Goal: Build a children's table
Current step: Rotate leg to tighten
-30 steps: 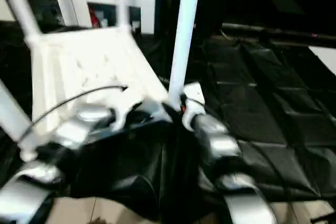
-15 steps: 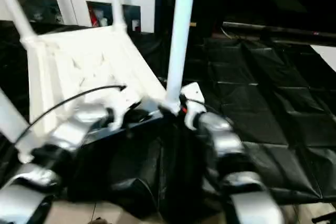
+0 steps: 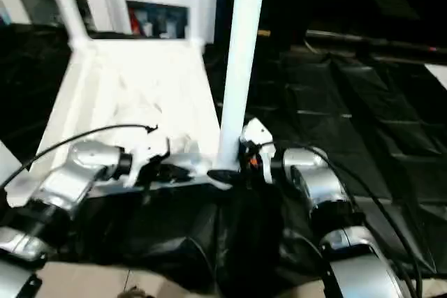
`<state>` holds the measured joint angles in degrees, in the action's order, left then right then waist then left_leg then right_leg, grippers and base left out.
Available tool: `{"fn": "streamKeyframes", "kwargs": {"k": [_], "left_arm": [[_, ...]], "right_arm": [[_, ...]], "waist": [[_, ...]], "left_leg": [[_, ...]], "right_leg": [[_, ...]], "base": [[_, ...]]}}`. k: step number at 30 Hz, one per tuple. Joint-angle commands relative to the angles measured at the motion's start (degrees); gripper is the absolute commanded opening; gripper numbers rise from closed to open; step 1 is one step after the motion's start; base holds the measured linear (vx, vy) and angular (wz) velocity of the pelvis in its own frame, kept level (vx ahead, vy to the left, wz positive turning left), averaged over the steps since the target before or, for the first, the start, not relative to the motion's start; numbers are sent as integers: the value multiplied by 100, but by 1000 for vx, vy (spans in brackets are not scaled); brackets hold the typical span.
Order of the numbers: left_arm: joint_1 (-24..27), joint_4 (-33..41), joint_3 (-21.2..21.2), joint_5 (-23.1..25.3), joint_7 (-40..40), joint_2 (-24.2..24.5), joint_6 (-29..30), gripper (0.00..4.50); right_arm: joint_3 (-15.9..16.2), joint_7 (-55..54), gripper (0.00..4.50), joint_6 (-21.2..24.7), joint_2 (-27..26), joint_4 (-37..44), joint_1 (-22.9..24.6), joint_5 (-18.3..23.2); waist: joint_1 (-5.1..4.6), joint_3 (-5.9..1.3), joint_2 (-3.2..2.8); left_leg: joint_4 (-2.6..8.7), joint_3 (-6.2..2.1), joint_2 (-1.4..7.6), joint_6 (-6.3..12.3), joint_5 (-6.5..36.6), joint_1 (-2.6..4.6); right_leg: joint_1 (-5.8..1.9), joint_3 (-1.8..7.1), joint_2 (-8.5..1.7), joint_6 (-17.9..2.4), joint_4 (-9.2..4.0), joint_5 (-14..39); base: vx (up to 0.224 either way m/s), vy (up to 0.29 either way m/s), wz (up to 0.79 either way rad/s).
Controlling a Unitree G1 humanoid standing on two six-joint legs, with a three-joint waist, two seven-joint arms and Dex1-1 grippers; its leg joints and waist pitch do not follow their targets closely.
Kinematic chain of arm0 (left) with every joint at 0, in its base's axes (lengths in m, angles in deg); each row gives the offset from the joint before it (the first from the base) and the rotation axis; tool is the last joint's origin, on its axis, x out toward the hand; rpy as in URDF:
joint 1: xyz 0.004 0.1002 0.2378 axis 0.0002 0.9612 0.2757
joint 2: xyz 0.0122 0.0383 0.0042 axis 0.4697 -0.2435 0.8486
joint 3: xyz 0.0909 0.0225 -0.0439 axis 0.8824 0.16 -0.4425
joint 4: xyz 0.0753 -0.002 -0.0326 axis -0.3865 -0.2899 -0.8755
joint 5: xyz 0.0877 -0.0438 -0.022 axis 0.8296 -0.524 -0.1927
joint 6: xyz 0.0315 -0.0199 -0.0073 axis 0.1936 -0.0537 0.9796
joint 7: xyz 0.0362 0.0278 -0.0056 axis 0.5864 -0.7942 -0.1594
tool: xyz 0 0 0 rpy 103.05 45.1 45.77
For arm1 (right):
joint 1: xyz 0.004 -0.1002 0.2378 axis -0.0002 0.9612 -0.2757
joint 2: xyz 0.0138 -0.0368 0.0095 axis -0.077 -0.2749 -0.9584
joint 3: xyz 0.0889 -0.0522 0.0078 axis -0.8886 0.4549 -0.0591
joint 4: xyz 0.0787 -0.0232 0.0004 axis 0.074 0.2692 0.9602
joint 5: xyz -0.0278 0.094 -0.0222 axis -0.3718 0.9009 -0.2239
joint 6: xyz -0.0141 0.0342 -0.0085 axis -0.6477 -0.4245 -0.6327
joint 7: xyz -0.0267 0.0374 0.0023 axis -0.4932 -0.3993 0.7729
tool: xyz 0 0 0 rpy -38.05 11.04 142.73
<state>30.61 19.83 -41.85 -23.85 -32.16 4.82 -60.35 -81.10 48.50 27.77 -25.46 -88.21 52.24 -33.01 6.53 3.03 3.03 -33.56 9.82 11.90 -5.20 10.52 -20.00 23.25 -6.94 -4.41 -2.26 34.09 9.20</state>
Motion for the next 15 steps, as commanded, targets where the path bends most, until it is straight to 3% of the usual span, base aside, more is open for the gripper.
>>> {"fn": "streamKeyframes", "kwargs": {"k": [1,9,12,13,15], "left_arm": [[-8,230,126,-122,-133,-68,-68,0],[-63,93,-7,-6,330,-162,-42,0],[-183,-105,-216,6,917,-421,166,0],[-227,-155,-276,11,1109,-521,222,0],[-322,-242,-347,34,1450,-719,309,0]], "right_arm": [[97,177,319,92,-6,186,62,89],[145,12,271,144,-113,309,204,68],[-64,-1185,266,85,-484,83,210,-141],[-158,-1586,266,109,-620,-11,195,-176],[-388,-2364,265,200,-913,-238,128,-155]], "waist": [[8,-365,8],[1,-355,30],[-35,-329,24],[-58,-327,25],[-95,-325,15]], "left_leg": [[390,-18,206,257,1080,14],[392,-15,199,246,1064,20],[409,-31,190,157,1209,27],[393,-36,160,66,1324,58],[400,-44,153,42,1315,45]], "right_leg": [[-332,368,-475,-839,-403,1889],[-315,372,-478,-761,-428,2019],[-298,358,-478,-644,-471,2379],[-282,341,-503,-474,-548,2876],[-272,336,-495,-391,-571,2985]], "base": [[0,0,0],[0,0,0],[0,0,0],[0,0,0],[0,0,0]]}}
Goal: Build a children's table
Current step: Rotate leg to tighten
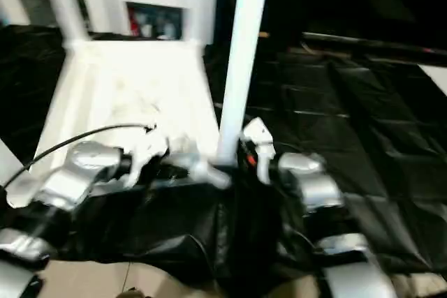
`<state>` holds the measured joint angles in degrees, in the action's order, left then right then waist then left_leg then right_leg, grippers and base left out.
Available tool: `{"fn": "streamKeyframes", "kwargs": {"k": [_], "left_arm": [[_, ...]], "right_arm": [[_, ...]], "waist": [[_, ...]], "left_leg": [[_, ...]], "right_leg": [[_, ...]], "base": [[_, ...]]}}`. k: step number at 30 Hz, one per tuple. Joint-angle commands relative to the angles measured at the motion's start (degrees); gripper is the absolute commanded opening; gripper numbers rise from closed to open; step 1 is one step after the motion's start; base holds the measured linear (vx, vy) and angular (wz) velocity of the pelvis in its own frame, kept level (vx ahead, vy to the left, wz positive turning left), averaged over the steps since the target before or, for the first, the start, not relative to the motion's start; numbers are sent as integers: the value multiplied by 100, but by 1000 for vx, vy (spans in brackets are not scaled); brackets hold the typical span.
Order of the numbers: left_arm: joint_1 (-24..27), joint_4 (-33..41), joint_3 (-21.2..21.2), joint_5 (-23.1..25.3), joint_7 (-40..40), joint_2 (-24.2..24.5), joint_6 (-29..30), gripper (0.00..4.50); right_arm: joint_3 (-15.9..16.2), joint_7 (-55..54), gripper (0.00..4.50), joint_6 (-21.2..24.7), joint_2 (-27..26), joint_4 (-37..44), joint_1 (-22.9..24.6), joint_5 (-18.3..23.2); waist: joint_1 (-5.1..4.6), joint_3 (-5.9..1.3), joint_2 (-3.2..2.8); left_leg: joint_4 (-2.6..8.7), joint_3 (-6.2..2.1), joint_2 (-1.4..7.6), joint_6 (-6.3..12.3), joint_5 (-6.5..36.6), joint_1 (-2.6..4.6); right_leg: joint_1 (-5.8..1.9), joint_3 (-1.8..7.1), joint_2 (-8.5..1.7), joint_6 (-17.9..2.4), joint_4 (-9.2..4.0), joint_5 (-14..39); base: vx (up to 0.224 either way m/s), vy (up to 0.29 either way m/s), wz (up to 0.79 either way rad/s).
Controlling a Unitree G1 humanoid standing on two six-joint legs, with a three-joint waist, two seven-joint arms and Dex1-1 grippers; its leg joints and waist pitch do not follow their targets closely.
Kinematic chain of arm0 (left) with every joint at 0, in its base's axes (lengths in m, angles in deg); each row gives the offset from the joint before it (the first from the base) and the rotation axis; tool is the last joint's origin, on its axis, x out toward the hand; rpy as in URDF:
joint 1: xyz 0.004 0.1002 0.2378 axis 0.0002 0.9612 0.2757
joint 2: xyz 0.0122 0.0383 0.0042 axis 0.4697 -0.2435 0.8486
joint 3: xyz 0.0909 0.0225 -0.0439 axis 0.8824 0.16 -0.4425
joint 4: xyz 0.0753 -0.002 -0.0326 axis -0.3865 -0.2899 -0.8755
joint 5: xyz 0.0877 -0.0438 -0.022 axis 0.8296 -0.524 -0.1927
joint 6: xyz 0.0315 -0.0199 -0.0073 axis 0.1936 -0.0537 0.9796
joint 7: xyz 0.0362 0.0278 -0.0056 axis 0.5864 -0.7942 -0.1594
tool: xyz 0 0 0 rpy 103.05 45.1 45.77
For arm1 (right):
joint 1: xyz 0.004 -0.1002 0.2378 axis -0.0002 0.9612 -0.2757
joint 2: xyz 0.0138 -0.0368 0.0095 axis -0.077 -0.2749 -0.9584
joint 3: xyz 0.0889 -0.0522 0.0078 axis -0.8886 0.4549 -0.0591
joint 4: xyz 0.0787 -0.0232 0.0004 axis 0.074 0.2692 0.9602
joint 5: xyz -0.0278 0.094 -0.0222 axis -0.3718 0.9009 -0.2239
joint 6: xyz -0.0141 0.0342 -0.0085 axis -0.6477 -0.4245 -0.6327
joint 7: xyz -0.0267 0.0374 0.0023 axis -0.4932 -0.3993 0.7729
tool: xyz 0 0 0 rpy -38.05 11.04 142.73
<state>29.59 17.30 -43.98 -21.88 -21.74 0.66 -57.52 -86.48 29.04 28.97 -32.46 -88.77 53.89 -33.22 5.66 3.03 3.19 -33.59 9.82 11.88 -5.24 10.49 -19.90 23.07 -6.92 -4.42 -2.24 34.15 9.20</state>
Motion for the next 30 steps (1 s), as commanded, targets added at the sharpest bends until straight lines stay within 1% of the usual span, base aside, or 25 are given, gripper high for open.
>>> {"fn": "streamKeyframes", "kwargs": {"k": [1,2,3,4,5,6,8,9,10,12,13,15,16,17,18,19,20,21,22,24,25,27,28,29,30], "left_arm": [[-289,-53,-171,-131,655,-433,77,0],[-340,-104,-195,-114,826,-524,114,0],[-442,-200,-199,-69,1103,-712,164,0],[-442,-200,-199,-69,1103,-712,164,0],[-500,-263,-217,-51,1272,-813,192,0],[-563,-332,-236,-32,1427,-932,215,0],[-632,-397,-242,-10,1589,-1093,206,0],[-655,-416,-240,2,1637,-1146,199,0],[-676,-413,-195,7,1612,-1226,178,0],[-664,-391,-172,2,1559,-1219,159,0],[-643,-364,-154,-3,1500,-1199,135,0],[-578,-296,-128,-12,1368,-1112,86,0],[-489,-208,-91,-36,1153,-968,2,0],[-489,-208,-91,-36,1153,-968,2,0],[-458,-190,-76,-34,1066,-912,-67,0],[-431,-194,-75,-21,1015,-844,-113,0],[-375,-194,-94,-20,842,-704,-184,0],[-375,-194,-94,-20,842,-704,-184,0],[-332,-155,-97,-35,682,-591,-202,0],[-312,-125,-90,-50,564,-515,-216,0],[-267,-56,-61,-77,298,-363,-253,0],[-235,0,-6,-88,-6,-196,-330,0],[-198,69,27,-131,-302,-40,-359,0],[-182,95,34,-158,-393,3,-363,0],[-165,126,46,-184,-500,53,-371,0]], "right_arm": [[24,-846,265,82,-384,-304,-77,-109],[-54,-1101,265,91,-495,-381,-105,-82],[-170,-1653,265,65,-742,-527,-180,-63],[-170,-1653,265,65,-742,-527,-180,-63],[-223,-1951,265,71,-861,-607,-234,-63],[-259,-2227,265,38,-1004,-678,-289,-92],[-250,-2515,265,-58,-1212,-733,-348,-153],[-248,-2596,265,-90,-1281,-744,-366,-178],[-125,-2498,265,-287,-1388,-698,-367,-271],[-100,-2388,335,-344,-1391,-678,-364,-274],[-118,-2303,337,-360,-1385,-669,-368,-229],[-174,-2134,340,-331,-1304,-630,-379,-119],[-120,-1975,361,-346,-1137,-587,-393,-151],[-120,-1975,361,-346,-1137,-587,-393,-151],[-92,-1914,375,-359,-1081,-587,-403,-172],[-47,-1802,386,-364,-989,-571,-413,-203],[88,-1378,386,-392,-758,-488,-399,-263],[88,-1378,386,-392,-758,-488,-399,-263],[172,-1028,386,-418,-604,-387,-364,-273],[183,-777,386,-367,-503,-309,-343,-221],[208,-368,386,-330,-332,-167,-296,-159],[281,84,386,-362,-106,-32,-244,-138],[379,538,386,-385,101,108,-173,-102],[417,662,386,-375,156,143,-153,-72],[455,824,386,-352,231,196,-127,-40]], "waist": [[-30,-340,-12],[-36,-343,-31],[-57,-354,-51],[-65,-357,-43],[-60,-361,-73],[-72,-371,-55],[-57,-398,-60],[-57,-398,-60],[-46,-397,-71],[-37,-395,-68],[-38,-389,-70],[-31,-378,-77],[-35,-373,-98],[-35,-374,-94],[-43,-372,-110],[-45,-374,-105],[-46,-381,-131],[-49,-381,-107],[-47,-373,-119],[-40,-374,-113],[-42,-375,-77],[-18,-378,-88],[-18,-374,-81],[-8,-387,-84],[-6,-382,-91]], "left_leg": [[397,-51,151,30,1352,44],[396,-54,148,21,1341,43],[398,-54,154,17,1327,49],[407,-64,158,25,1288,29],[409,-62,161,34,1261,23],[406,-50,157,52,1198,10],[402,-40,162,79,989,2],[402,-40,162,79,989,2],[402,-28,167,134,910,0],[401,-19,161,181,883,-10],[403,-17,160,190,898,-11],[409,-20,162,207,1008,-4],[414,-24,167,195,1030,-1],[417,-28,170,190,1052,4],[417,-27,169,191,1071,-4],[418,-29,170,187,1074,0],[415,-33,167,193,1074,-6],[408,-26,164,228,1078,-15],[411,-28,167,244,1080,-21],[403,-25,166,265,1046,-24],[402,-19,167,278,1030,-24],[402,-32,180,317,992,-26],[400,-20,185,354,952,-22],[392,-23,187,355,912,-19],[390,-15,195,382,880,-20]], "right_leg": [[-255,321,-497,-362,-587,3038],[-253,323,-492,-367,-579,3004],[-248,330,-488,-394,-582,2881],[-265,326,-480,-436,-553,2724],[-270,333,-480,-456,-542,2635],[-270,345,-469,-490,-519,2451],[-288,363,-461,-629,-451,1957],[-288,363,-461,-629,-451,1957],[-293,372,-459,-736,-417,1639],[-314,376,-462,-791,-402,1526],[-314,377,-461,-789,-407,1556],[-319,372,-475,-746,-442,1789],[-312,374,-473,-733,-448,1829],[-313,370,-475,-726,-455,1855],[-317,375,-471,-731,-448,1828],[-316,372,-468,-732,-451,1822],[-330,371,-466,-753,-441,1744],[-341,370,-458,-766,-437,1689],[-342,374,-468,-779,-441,1706],[-349,376,-472,-805,-432,1712],[-345,376,-467,-806,-436,1716],[-356,375,-475,-813,-415,1682],[-343,378,-460,-863,-407,1557],[-355,378,-466,-890,-382,1474],[-340,381,-461,-951,-369,1376]], "base": [[0,0,0],[0,0,0],[0,0,0],[0,0,0],[0,0,0],[0,0,0],[0,0,0],[0,0,0],[0,0,0],[0,0,0],[0,0,0],[0,0,0],[0,0,0],[0,0,0],[0,0,0],[0,0,0],[0,0,0],[0,0,0],[0,0,0],[0,0,0],[0,0,0],[0,0,0],[0,0,0],[0,0,0],[0,0,0]]}}
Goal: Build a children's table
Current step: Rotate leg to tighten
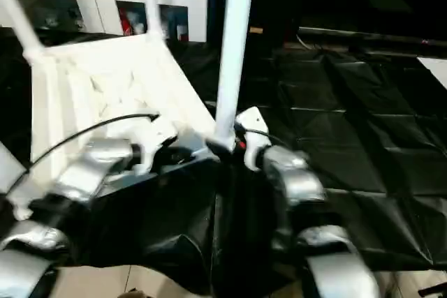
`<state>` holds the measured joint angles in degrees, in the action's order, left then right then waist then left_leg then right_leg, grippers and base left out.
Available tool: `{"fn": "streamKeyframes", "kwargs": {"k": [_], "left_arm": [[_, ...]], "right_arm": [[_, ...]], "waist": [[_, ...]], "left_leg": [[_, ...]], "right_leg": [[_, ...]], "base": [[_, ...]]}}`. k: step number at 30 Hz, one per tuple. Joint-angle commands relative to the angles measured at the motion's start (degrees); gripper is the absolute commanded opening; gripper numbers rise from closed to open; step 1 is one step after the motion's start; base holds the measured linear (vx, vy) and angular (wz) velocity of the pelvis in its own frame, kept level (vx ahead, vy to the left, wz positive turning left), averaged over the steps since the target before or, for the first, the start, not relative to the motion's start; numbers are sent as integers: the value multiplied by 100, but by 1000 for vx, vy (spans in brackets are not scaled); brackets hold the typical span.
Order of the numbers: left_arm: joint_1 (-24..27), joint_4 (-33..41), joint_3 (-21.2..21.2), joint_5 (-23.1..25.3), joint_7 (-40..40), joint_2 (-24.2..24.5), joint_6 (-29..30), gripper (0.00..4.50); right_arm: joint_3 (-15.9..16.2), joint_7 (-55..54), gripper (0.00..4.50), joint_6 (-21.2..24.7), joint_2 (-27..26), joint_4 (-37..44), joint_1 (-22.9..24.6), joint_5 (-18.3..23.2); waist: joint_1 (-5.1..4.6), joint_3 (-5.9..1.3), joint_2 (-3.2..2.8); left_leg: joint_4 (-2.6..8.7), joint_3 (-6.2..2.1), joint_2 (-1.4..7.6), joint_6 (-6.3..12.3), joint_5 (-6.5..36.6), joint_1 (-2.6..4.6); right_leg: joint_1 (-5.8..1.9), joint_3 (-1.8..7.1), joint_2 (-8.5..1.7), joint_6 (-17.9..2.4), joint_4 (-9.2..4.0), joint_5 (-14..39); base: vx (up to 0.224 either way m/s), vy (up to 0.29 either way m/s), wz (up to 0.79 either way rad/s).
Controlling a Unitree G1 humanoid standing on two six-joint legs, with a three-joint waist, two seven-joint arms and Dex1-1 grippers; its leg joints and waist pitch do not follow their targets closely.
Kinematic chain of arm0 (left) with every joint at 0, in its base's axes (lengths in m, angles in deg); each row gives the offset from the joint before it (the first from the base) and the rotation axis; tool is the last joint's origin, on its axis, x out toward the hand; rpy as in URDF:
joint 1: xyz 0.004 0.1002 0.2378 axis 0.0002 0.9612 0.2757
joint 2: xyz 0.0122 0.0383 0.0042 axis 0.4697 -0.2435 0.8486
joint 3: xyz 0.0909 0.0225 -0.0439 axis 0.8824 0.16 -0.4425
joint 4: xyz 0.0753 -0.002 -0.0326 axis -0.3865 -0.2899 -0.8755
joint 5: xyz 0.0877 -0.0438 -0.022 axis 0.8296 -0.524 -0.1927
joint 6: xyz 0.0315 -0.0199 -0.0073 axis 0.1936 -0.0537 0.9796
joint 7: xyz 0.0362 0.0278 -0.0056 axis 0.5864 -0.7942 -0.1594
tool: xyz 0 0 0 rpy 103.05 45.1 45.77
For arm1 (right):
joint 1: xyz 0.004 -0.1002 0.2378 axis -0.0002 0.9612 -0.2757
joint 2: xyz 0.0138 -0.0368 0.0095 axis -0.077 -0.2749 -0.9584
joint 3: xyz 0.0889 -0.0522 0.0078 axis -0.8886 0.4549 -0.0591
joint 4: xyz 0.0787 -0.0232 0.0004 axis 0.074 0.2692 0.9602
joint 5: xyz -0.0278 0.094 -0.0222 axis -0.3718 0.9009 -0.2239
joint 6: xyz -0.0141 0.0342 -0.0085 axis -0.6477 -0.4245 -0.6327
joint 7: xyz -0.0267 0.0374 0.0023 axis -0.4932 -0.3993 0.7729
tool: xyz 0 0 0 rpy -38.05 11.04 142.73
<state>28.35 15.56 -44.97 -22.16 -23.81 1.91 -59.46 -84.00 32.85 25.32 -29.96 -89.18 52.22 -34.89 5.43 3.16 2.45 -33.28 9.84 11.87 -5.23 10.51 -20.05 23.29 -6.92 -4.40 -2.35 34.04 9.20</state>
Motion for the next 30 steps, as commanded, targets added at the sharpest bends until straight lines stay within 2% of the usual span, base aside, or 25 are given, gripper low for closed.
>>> {"fn": "streamKeyframes", "kwargs": {"k": [1,3,4,6,7,9,12,15,16,21,23,24,25,27,28,29,30], "left_arm": [[1,379,168,-216,-530,32,-184,0],[22,417,177,-243,-635,75,-184,0],[59,477,198,-283,-797,163,-191,0],[75,501,219,-296,-868,202,-183,0],[123,571,290,-332,-1095,290,-188,0],[134,591,293,-350,-1140,298,-175,0],[186,719,300,-399,-1208,305,-117,0],[197,754,302,-413,-1218,296,-92,0],[215,785,301,-428,-1207,290,-70,0],[172,664,201,-357,-845,170,-61,0],[93,538,121,-292,-509,59,-31,0],[-18,379,37,-248,-158,-82,59,0],[-24,372,33,-246,-141,-89,63,0],[-194,160,-69,-182,345,-320,123,0],[-225,125,-78,-169,424,-365,126,0],[-300,34,-94,-128,633,-473,137,0],[-372,-54,-99,-89,825,-575,149,0]], "right_arm": [[278,771,386,74,129,345,89,192],[308,915,386,104,192,393,109,220],[377,1267,386,149,349,492,162,225],[409,1384,386,180,404,528,181,217],[499,1629,360,278,514,603,211,206],[517,1666,360,299,532,619,214,211],[573,1650,324,314,544,626,218,165],[574,1656,312,358,526,670,236,200],[591,1678,293,423,507,757,277,247],[544,1494,272,462,395,807,367,261],[486,1130,268,504,261,769,397,227],[397,474,268,503,51,566,363,88],[392,440,266,502,40,555,361,81],[154,-488,266,564,-320,220,271,31],[94,-675,266,581,-396,150,247,39],[-27,-1023,266,596,-568,25,208,77],[-134,-1337,265,603,-728,-79,174,108]], "waist": [[32,-389,15],[68,-387,-10],[96,-388,15],[131,-382,1],[149,-380,-8],[161,-368,3],[171,-374,9],[173,-373,16],[177,-378,20],[174,-381,29],[173,-369,42],[160,-353,46],[137,-340,54],[94,-339,54],[74,-338,60],[54,-352,58],[40,-351,54]], "left_leg": [[356,-8,197,393,891,-4],[357,-10,209,397,879,7],[350,0,214,405,886,15],[352,-1,221,399,893,16],[359,-8,222,353,959,23],[364,-7,217,317,1027,25],[365,-16,213,245,1046,22],[364,-16,203,236,1048,25],[363,-18,207,244,1001,21],[356,-11,203,255,950,19],[364,-17,200,228,995,18],[373,-18,187,196,1072,24],[377,-26,164,129,1186,38],[365,-36,147,70,1261,54],[364,-37,139,58,1261,54],[359,-52,129,47,1248,37],[366,-50,137,54,1213,38]], "right_leg": [[-365,376,-463,-932,-367,1434],[-353,374,-462,-941,-360,1460],[-352,373,-460,-955,-360,1457],[-343,375,-461,-949,-356,1480],[-334,371,-467,-931,-367,1580],[-332,372,-467,-883,-389,1725],[-333,376,-475,-858,-385,1784],[-333,375,-474,-812,-399,1871],[-339,377,-467,-800,-388,1817],[-331,378,-466,-839,-378,1688],[-328,377,-472,-788,-396,1839],[-319,368,-472,-708,-432,2073],[-308,348,-477,-571,-482,2465],[-293,336,-503,-399,-551,2909],[-286,330,-502,-357,-567,3003],[-311,311,-503,-281,-575,3095],[-286,319,-496,-263,-582,3038]], "base": [[0,0,0],[0,0,0],[0,0,0],[0,0,0],[0,0,0],[0,0,0],[0,0,0],[0,0,0],[0,0,0],[0,0,0],[0,0,0],[0,0,0],[0,0,0],[0,0,0],[0,0,0],[0,0,0],[0,0,0]]}}
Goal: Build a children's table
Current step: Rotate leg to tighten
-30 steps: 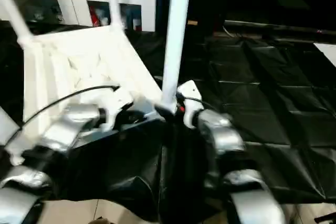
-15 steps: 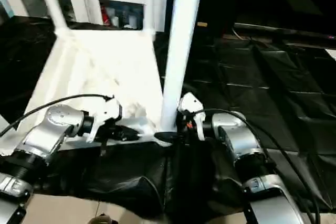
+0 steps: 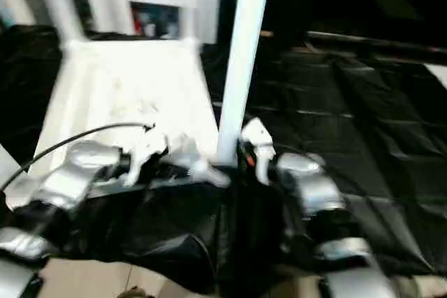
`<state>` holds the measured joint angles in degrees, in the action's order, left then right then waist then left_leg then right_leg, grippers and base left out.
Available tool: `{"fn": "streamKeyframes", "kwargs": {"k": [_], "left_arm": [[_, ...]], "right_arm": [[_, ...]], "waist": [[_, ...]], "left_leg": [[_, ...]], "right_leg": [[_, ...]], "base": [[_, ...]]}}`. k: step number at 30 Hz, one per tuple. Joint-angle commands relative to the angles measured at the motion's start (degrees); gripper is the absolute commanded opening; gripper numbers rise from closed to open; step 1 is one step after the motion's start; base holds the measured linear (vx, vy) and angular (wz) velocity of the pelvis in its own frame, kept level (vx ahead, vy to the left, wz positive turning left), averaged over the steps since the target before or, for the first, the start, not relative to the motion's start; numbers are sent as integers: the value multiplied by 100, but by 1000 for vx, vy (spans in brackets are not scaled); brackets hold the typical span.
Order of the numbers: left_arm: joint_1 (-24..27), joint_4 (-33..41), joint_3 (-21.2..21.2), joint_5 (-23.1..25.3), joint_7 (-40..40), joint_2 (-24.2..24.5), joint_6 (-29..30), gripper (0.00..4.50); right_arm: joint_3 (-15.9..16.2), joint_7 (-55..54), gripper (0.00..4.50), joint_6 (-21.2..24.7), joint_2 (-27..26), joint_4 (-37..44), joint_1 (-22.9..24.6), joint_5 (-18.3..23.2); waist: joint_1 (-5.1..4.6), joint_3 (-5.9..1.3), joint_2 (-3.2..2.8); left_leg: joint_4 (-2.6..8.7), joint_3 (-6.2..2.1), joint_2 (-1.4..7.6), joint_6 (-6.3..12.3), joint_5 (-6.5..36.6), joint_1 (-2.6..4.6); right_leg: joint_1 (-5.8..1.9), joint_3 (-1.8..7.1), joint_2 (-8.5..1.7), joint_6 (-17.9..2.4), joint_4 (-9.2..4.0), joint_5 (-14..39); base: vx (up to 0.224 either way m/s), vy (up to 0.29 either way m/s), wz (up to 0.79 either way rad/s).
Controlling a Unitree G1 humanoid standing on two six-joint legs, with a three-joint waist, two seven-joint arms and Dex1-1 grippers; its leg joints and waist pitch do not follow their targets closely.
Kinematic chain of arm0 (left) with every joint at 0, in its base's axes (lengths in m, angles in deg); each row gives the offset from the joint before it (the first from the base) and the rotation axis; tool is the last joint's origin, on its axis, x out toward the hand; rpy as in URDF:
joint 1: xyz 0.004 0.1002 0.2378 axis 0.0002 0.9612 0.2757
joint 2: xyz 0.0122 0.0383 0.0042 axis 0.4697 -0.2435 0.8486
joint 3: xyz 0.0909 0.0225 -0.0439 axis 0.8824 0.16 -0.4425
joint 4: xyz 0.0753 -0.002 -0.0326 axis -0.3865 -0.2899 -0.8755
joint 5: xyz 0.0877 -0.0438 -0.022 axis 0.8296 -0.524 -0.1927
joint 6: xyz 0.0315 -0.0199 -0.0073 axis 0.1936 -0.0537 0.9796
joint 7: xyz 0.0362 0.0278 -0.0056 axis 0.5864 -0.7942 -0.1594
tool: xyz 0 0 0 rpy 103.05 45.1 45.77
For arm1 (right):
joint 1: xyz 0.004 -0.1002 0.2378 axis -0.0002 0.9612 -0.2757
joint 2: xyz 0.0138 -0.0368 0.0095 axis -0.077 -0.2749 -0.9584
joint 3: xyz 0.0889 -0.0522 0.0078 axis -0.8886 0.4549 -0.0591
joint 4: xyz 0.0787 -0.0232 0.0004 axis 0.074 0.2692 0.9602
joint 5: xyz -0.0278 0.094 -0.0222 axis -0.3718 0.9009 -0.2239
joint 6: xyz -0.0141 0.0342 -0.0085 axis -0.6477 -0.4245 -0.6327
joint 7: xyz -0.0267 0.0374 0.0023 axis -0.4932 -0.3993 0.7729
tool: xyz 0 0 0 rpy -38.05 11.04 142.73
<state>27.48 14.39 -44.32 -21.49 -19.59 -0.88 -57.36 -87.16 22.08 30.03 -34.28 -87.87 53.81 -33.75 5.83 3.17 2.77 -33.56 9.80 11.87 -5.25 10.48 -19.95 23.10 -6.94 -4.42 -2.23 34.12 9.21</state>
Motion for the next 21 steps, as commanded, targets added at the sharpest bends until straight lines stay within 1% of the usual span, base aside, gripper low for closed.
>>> {"fn": "streamKeyframes", "kwargs": {"k": [1,2,3,4,6,7,8,9,10,11,12,14,16,17,19,20,21], "left_arm": [[-340,-5,-161,-125,540,-381,-47,0],[-402,-84,-161,-83,723,-483,-35,0],[-507,-215,-199,-44,1034,-666,14,0],[-557,-276,-217,-36,1179,-760,36,0],[-644,-378,-254,-20,1475,-958,76,0],[-662,-393,-252,-13,1539,-1037,82,0],[-669,-399,-251,-10,1561,-1072,85,0],[-652,-373,-233,-17,1520,-1089,75,0],[-636,-360,-206,-30,1459,-1098,43,0],[-634,-358,-204,-31,1453,-1097,40,0],[-608,-328,-179,-45,1374,-1086,6,0],[-523,-233,-127,-79,1138,-1000,-91,0],[-452,-168,-109,-87,943,-901,-201,0],[-435,-161,-111,-87,898,-870,-237,0],[-382,-109,-95,-111,736,-788,-302,0],[-382,-109,-95,-111,736,-788,-302,0],[-312,-17,-55,-147,511,-676,-338,0]], "right_arm": [[99,-537,265,140,-423,-301,-18,10],[35,-801,265,128,-560,-391,-54,15],[-31,-1236,265,77,-769,-541,-124,-13],[-64,-1448,265,36,-878,-628,-171,-26],[-16,-1709,265,-206,-1083,-751,-251,-132],[66,-1749,265,-381,-1166,-779,-280,-226],[108,-1763,265,-467,-1203,-791,-293,-276],[152,-1655,300,-501,-1237,-753,-286,-277],[144,-1560,321,-527,-1272,-731,-290,-250],[142,-1551,335,-525,-1273,-728,-289,-246],[115,-1428,337,-492,-1284,-684,-284,-182],[111,-1124,356,-431,-1187,-543,-253,-105],[228,-814,380,-444,-981,-449,-233,-131],[266,-704,386,-503,-899,-452,-236,-158],[314,-450,386,-629,-736,-438,-235,-174],[314,-450,386,-629,-736,-438,-235,-174],[354,-44,386,-674,-533,-349,-209,-120]], "waist": [[-15,-354,18],[-15,-365,17],[-23,-369,10],[-36,-367,8],[-41,-382,3],[-24,-409,-31],[-26,-410,-19],[-14,-407,-19],[-9,-408,-29],[-8,-407,-27],[-7,-397,-23],[-3,-388,-27],[-4,-385,-24],[-6,-389,-23],[-1,-394,-15],[-2,-397,-19],[2,-395,-15]], "left_leg": [[393,-46,137,53,1232,42],[395,-51,141,58,1201,31],[400,-52,153,65,1167,29],[407,-53,156,56,1151,23],[398,-38,161,49,1104,30],[396,-40,170,69,996,16],[395,-34,171,93,935,0],[396,-25,164,148,880,0],[396,-20,164,191,830,-3],[395,-15,164,209,825,-2],[400,-13,160,223,874,-2],[405,-16,162,227,942,-5],[408,-21,165,221,990,-1],[406,-19,171,233,976,-3],[401,-21,172,262,943,-10],[399,-18,175,266,922,-11],[395,-15,170,288,905,-9]], "right_leg": [[-254,323,-493,-294,-586,2991],[-270,323,-495,-308,-572,2922],[-266,329,-490,-365,-552,2756],[-269,332,-486,-406,-536,2638],[-259,353,-492,-488,-509,2424],[-294,364,-493,-570,-462,2088],[-295,369,-484,-619,-437,1901],[-300,371,-469,-698,-411,1675],[-316,377,-468,-765,-389,1504],[-318,379,-468,-783,-390,1468],[-323,375,-469,-787,-402,1543],[-331,375,-482,-744,-428,1728],[-331,372,-487,-689,-446,1877],[-330,378,-484,-691,-438,1827],[-340,375,-488,-729,-425,1739],[-341,376,-482,-745,-416,1696],[-343,378,-488,-774,-418,1678]], "base": [[0,0,0],[0,0,0],[0,0,0],[0,0,0],[0,0,0],[0,0,0],[0,0,0],[0,0,0],[0,0,0],[0,0,0],[0,0,0],[0,0,0],[0,0,0],[0,0,0],[0,0,0],[0,0,0],[0,0,0]]}}
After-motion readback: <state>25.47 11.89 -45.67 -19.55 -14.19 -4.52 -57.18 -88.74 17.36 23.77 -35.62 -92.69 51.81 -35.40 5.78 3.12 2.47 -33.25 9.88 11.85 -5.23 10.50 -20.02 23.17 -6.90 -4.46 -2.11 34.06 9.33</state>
